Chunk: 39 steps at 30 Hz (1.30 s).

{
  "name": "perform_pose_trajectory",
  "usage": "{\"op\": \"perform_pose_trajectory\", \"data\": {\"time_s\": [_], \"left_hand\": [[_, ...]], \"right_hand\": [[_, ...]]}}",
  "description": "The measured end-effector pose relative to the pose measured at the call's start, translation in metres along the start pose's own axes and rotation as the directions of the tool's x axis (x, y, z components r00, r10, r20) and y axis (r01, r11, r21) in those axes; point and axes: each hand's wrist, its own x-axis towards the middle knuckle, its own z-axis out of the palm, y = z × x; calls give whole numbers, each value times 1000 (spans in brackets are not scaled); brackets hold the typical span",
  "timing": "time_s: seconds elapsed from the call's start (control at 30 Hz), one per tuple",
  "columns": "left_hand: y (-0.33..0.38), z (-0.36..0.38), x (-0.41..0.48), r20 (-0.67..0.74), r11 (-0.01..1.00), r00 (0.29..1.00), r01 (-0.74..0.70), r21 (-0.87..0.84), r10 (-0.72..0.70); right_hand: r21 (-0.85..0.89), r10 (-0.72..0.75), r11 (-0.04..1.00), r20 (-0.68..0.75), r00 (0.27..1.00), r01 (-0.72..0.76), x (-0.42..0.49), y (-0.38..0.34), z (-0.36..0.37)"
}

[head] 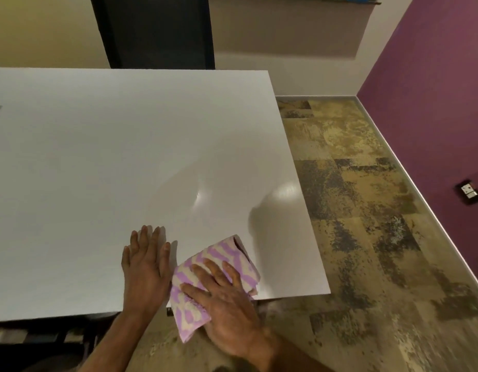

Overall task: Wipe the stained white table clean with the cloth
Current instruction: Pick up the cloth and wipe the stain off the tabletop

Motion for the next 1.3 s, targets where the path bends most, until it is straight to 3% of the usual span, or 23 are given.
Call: {"op": "perform_pose_trajectory", "data": {"time_s": [0.2,0.3,0.37,0.4,0.47,0.5,0.53,0.63,0.77,0.87,0.93,1.03,1.17,1.3], "left_hand": [[-13,-13,-12,52,999,999,-13,-42,15],[-27,-19,-21,97,996,992,-71,-45,75],[-35,-23,-27,127,993,986,-101,-66,109],[-40,-26,-28,138,991,983,-109,-83,119],[-49,-30,-27,148,986,978,-133,-98,147],[-53,-32,-26,151,984,975,-153,-97,166],[-57,-34,-24,154,980,970,-174,-93,187],[-70,-38,-18,161,963,949,-266,-45,269],[-83,-39,-14,207,919,905,-391,54,373],[-84,-37,-13,202,918,906,-391,62,372],[-86,-35,-14,201,918,906,-391,61,372],[-89,-31,-13,190,908,901,-411,86,390],[-91,-25,-13,160,888,896,-437,144,415],[-96,-21,-17,134,904,905,-418,90,404]], "right_hand": [[190,75,980,-64,995,-62,-2,-9,7],[491,182,869,-209,961,-58,12,-23,-10],[728,304,685,-313,900,22,21,-37,-29],[847,370,528,-297,880,64,23,-45,-36],[978,509,154,-200,837,140,24,-55,-38],[992,595,19,-111,796,123,23,-58,-34],[996,674,-43,-32,738,82,21,-61,-28],[1000,807,14,-7,590,-7,11,-78,-16],[987,846,113,-154,511,111,12,-111,-16],[978,930,173,-202,307,120,0,-119,-10],[971,931,227,-238,277,70,-21,-122,-2],[950,919,265,-300,255,163,-43,-127,3],[905,908,362,-397,135,223,-52,-126,5],[864,894,415,-446,50,285,-59,-120,17]]}}
